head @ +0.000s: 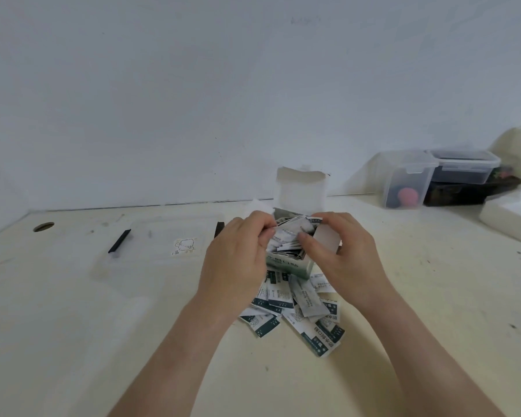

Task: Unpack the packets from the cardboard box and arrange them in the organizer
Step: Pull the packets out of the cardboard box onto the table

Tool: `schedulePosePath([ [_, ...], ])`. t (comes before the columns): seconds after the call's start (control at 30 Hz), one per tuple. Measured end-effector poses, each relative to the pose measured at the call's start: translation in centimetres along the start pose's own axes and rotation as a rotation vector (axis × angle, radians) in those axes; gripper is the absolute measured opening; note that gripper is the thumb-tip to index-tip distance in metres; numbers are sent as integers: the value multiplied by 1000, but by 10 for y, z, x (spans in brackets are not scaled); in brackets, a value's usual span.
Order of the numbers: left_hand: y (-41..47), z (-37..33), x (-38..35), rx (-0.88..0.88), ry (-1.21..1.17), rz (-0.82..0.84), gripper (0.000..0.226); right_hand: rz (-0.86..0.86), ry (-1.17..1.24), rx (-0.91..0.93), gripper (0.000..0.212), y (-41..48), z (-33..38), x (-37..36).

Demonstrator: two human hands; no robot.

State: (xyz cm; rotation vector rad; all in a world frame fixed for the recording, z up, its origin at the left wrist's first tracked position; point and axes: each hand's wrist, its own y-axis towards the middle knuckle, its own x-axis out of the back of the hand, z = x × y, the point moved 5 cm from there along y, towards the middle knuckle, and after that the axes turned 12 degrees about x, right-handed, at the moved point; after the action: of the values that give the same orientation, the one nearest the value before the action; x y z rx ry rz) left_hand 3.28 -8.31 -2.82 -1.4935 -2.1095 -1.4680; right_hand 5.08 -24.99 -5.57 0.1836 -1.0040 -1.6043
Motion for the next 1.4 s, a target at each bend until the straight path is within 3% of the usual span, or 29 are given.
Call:
schedulePosePath([
  [0.4, -19, 8, 43, -132, -4, -211, 32, -70, -31, -91, 5, 0, -6, 8],
  [0.5, -32, 15, 40, -179, 63, -109, 44, -96, -34, -115, 17, 0, -10, 10],
  [0.67, -43, 25, 22, -216, 203, 163, 38, -169, -42, -118, 24, 0, -14, 13],
  [0.83, -50, 43, -8, -57, 521, 494, 28, -197, -35, -127, 25, -1, -17, 15],
  [0.9, -46, 36, -2, -3, 383, 414, 37, -204, -31, -112, 24, -1, -15, 14],
  [1.0, -23, 17, 19, 150, -34, 118, 28, -217, 20, -77, 15, -1, -12, 12],
  [1.07, -5, 10, 15, 310, -170, 111, 45, -198, 88, -53, 12, -1, -9, 9],
  [1.13, 10, 4, 0, 371, -130, 203, 54, -172, 167, -47, 13, -2, -6, 5],
  [1.27, 21, 10, -19, 380, 8, 166, 20, -164, 358, -146, 24, -3, -16, 5],
  [1.4, 29, 18, -22, 400, -33, 162, 10, -225, 618, -257, 10, -2, -18, 13],
])
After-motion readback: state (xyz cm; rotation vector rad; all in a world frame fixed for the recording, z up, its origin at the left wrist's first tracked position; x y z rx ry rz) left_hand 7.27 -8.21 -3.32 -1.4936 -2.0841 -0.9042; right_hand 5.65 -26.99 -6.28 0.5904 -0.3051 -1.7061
